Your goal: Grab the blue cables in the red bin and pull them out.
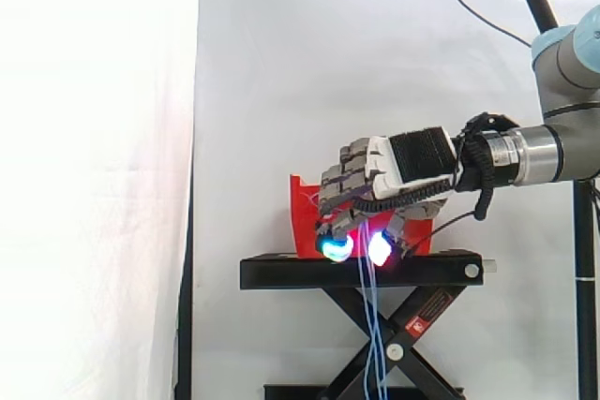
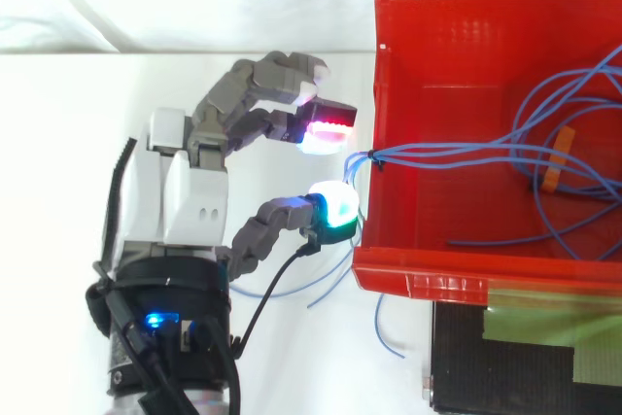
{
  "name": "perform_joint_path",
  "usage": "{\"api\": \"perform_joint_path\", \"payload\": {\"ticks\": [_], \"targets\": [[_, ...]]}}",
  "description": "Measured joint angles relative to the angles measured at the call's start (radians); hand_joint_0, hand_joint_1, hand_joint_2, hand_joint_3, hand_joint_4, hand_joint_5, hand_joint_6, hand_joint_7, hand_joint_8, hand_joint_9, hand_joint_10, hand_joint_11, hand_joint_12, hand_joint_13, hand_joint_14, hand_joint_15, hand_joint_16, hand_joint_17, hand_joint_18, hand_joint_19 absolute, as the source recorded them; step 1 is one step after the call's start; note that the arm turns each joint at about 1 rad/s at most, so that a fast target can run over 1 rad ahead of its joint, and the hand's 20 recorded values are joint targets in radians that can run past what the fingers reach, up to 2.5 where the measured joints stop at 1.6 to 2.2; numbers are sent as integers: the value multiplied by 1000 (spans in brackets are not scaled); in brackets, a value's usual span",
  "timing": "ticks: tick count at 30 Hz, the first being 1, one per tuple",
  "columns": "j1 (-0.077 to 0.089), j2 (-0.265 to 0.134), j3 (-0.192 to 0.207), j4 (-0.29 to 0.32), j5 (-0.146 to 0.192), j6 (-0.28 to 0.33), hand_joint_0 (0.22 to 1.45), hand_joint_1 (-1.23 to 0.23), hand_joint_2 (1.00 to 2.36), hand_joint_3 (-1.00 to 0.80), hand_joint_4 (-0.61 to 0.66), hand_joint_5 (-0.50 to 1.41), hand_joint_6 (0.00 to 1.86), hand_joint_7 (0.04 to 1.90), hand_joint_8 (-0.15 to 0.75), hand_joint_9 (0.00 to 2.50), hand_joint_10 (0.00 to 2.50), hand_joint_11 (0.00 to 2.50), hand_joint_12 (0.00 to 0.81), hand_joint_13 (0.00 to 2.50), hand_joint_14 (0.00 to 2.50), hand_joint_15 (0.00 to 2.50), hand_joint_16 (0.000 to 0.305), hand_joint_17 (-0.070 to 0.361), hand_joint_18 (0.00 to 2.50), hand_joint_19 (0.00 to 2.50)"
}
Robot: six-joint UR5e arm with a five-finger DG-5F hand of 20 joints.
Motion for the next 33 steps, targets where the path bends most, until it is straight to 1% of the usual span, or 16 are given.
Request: {"api": "perform_joint_path", "payload": {"ticks": [5,11,14,24,33], "targets": [[-2,0,0,-19,-15,0,763,-1131,1000,-1000,66,822,11,679,181,670,30,923,314,639,28,785,45,101,557,1039],[-7,0,0,-12,-33,0,766,-1126,1000,-1000,51,818,11,676,182,670,30,934,314,637,28,784,45,101,556,1040],[-9,0,0,-3,-35,0,767,-1128,1000,-1000,60,814,12,674,183,667,31,934,314,638,28,785,45,101,559,1041],[-15,0,0,7,-43,0,783,-1148,1000,-1000,25,813,7,719,182,672,30,933,311,640,26,789,44,100,563,1034],[-17,0,-1,39,-50,0,783,-1145,1000,-1000,50,799,9,703,179,669,31,933,311,638,28,782,44,100,560,1042]]}}
